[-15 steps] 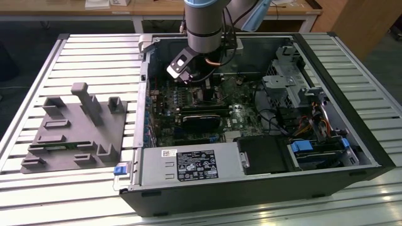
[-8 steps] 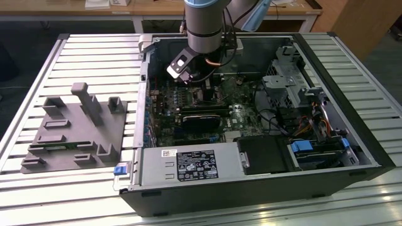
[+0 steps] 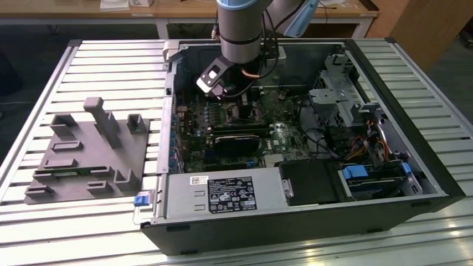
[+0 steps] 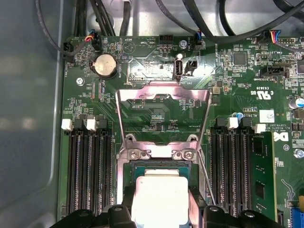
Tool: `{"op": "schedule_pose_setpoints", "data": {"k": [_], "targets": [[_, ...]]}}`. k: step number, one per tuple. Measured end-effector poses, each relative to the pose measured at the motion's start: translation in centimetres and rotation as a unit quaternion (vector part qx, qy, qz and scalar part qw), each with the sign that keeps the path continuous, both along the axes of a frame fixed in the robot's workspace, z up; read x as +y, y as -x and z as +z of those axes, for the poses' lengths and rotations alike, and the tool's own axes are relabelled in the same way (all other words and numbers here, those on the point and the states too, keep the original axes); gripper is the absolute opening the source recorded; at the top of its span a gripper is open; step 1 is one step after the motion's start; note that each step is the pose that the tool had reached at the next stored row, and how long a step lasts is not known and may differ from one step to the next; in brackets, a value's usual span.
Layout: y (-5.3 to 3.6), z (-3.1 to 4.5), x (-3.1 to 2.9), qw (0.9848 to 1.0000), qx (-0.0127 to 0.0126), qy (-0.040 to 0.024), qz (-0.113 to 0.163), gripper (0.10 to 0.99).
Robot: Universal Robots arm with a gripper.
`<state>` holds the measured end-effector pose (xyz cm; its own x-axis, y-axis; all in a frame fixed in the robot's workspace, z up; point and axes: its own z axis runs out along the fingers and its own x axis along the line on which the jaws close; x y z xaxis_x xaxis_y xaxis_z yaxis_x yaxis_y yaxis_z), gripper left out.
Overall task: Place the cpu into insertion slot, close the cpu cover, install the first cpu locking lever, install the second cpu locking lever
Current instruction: 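Place the cpu into insertion slot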
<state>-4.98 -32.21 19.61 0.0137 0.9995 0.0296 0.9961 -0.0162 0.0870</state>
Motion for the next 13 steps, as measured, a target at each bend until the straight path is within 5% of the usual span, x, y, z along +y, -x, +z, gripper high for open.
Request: {"op": "schedule_pose_setpoints", "data": {"k": [13], "targets": [[-0.04, 0.18, 0.0, 1.0, 0.0, -0.0001, 0.002, 0.525]]}}
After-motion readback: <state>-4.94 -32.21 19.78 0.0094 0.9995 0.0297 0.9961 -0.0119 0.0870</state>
